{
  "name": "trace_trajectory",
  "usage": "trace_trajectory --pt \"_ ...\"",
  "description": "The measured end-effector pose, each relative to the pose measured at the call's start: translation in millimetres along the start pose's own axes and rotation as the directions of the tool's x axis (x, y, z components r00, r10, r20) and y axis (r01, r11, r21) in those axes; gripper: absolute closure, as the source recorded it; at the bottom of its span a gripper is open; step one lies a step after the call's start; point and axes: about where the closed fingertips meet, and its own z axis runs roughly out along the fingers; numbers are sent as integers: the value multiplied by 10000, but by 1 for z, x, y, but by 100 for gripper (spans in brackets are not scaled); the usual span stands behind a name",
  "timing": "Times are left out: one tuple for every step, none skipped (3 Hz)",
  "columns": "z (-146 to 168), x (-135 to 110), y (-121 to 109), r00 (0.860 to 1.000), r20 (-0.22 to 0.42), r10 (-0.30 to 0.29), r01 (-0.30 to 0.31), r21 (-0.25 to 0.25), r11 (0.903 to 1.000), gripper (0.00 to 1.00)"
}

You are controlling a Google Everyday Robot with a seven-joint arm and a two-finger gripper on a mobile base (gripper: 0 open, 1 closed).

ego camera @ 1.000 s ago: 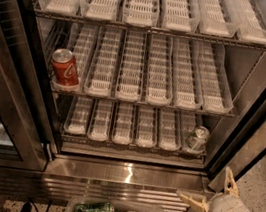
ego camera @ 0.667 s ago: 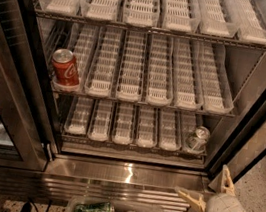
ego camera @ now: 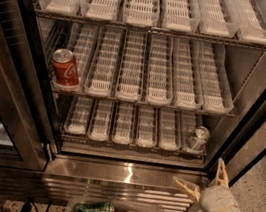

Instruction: Pick 7up can from bottom shelf of fridge

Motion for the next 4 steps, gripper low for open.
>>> trace_trajectory --pt "0 0 0 10000 5 2 -2 3 10000 2" --pt "1 0 0 10000 7 3 -3 3 10000 0" --pt "6 -4 1 9997 220 66 -67 23 10000 0" --pt "16 -5 -1 9990 435 68 -78 223 9997 0"
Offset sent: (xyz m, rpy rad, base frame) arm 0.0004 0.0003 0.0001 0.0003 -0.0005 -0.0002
